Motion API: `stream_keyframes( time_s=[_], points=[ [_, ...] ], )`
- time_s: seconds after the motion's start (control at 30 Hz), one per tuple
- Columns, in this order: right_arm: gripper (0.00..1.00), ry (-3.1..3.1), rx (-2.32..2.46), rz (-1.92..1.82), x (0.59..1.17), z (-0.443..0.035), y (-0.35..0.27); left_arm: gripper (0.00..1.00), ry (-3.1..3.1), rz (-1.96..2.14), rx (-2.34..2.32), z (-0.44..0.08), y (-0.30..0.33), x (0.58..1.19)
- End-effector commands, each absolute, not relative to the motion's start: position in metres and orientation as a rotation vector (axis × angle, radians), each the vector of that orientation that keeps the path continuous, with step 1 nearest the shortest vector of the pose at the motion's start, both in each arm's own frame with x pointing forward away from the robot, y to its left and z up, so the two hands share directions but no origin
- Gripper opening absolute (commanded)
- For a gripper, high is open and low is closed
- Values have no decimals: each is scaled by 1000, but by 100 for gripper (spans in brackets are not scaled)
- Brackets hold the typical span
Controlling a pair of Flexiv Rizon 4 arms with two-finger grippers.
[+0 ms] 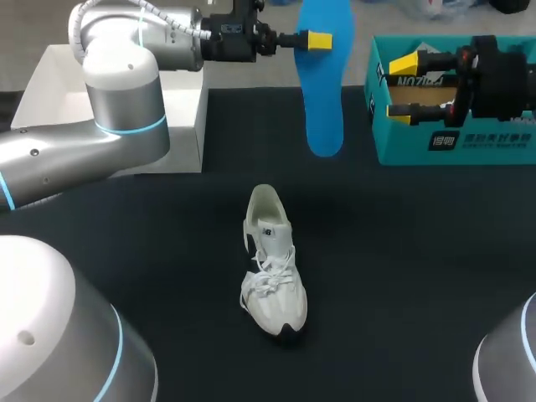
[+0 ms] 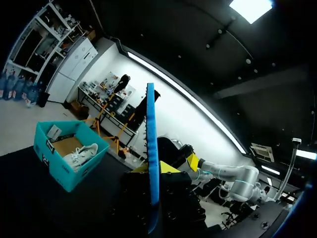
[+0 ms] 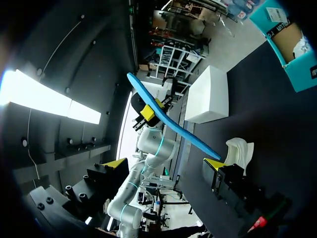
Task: Take the shoe out of the shoebox, open the shoe tongue, remove and reinsert the insole, then place the shoe into the shoebox
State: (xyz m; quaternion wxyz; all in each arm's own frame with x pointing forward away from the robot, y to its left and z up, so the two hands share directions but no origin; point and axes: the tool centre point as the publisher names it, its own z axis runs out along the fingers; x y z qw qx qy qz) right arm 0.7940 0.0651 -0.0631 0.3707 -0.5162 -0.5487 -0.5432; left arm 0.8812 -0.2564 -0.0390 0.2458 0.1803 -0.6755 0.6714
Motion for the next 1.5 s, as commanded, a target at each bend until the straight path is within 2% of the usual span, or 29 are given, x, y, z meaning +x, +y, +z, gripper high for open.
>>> stream_keyframes(
  time_s=[0.03, 0.47, 0.57, 0.7, 0.77, 0.83, 1.5],
  points=[
    [100, -1407, -1325, -1393, 795, -64, 67, 0, -2309, 2484, -472, -35, -257, 882],
    [100, -1407, -1325, -1393, 795, -64, 67, 0, -2309, 2484, -472, -35, -257, 882],
    [100, -1407, -1325, -1393, 795, -64, 67, 0, -2355, 2366, -1281, -38, -262, 875],
    [100, -1407, -1325, -1393, 795, -64, 67, 0, -2348, 2494, -1811, -31, -268, 885],
    [100, -1407, -1325, -1393, 795, -64, 67, 0, -2371, 2316, -2374, -32, -271, 891],
    [100, -1407, -1325, -1393, 795, -64, 67, 0, -2346, 2193, -2720, -32, -271, 893],
    [100, -1407, -1325, -1393, 795, -64, 67, 0, -2346, 2193, -2720, -32, -271, 893]
  ],
)
